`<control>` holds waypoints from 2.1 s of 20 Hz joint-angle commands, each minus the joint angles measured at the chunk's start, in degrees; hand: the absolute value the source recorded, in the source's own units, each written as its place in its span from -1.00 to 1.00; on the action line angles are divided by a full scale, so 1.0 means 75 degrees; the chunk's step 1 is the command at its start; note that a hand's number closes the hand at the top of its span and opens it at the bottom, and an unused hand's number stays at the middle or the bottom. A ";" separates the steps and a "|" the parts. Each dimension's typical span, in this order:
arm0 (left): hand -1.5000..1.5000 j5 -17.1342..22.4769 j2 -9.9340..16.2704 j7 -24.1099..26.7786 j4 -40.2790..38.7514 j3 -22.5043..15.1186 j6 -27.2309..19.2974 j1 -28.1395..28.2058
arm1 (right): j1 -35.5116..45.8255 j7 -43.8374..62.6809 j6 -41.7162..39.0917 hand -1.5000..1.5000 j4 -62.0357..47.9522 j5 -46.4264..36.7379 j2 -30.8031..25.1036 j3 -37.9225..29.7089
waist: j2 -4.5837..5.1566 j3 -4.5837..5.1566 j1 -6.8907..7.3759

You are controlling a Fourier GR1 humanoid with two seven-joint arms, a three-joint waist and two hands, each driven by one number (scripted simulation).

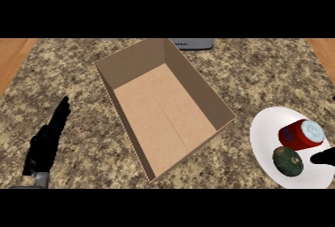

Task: Pick the can from the plate and place it in the cardboard box

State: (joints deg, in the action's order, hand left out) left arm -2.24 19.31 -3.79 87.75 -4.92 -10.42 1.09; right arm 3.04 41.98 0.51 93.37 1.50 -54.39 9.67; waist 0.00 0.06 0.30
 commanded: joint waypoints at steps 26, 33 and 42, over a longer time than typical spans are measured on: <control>0.00 -0.0849 -0.0824 0.0043 -0.0011 0.0840 0.0710 -0.0125 | 0.0022 -0.0068 -0.1291 -1.00 -0.1017 -0.3246 0.3046 -0.1240 | -0.0002 -0.0008 -0.0041; 0.00 -0.0873 -0.0956 0.0096 0.0010 0.0974 0.1050 -0.0036 | 0.0309 -0.0428 -0.1773 -1.00 -0.1534 -0.3479 0.3297 -0.1846 | -0.0001 -0.0008 -0.0036; 0.00 -0.1086 -0.1115 -0.0073 0.0385 0.1082 0.1092 0.0235 | 0.0381 -0.0347 -0.2154 -1.00 -0.1512 -0.4161 0.3722 -0.1788 | -0.0003 -0.0008 -0.0022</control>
State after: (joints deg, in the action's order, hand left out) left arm -10.53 11.19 -5.97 89.64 2.58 -3.25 0.16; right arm 5.39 40.06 -13.69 83.30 -28.09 -26.90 -3.19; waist -0.03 0.00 0.05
